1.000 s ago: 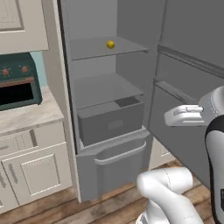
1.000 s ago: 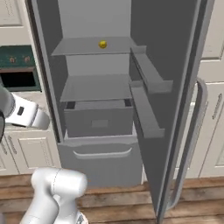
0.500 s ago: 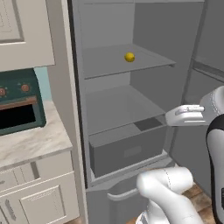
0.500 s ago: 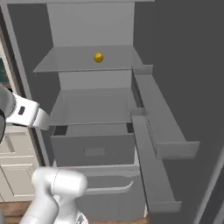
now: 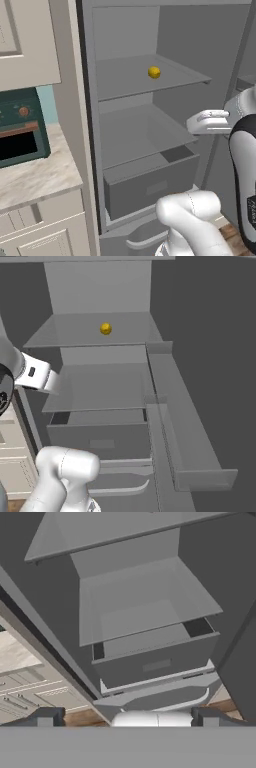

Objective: Grab the onion and lemon from the fridge, place them in the blender, close the lid, and turn on the blender to create a marinade.

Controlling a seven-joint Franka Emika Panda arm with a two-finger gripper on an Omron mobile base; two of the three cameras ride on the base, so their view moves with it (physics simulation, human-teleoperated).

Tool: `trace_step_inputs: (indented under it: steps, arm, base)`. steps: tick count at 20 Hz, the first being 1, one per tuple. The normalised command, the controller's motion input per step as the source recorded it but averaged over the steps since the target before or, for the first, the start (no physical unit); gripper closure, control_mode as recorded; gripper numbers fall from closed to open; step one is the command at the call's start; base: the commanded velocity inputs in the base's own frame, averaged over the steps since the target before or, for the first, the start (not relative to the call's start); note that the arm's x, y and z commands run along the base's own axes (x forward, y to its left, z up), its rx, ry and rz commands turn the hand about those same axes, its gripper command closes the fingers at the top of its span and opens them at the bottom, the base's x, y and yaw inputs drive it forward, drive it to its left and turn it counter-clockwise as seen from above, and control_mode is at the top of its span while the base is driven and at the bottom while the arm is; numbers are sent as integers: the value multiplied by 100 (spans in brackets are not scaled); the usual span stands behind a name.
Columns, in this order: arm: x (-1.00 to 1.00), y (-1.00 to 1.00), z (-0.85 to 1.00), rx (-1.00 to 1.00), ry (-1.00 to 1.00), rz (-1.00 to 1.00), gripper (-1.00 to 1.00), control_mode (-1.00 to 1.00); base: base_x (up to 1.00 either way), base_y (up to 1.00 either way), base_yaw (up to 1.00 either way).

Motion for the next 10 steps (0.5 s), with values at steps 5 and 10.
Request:
trace_step_inputs:
  steps: [5,10]
  arm:
    - [29,-24,41,0,0,0,-100,-100]
    - [45,-23,42,-2,1,2,-100,-100]
  base:
    - [0,0,0]
    - [0,0,0]
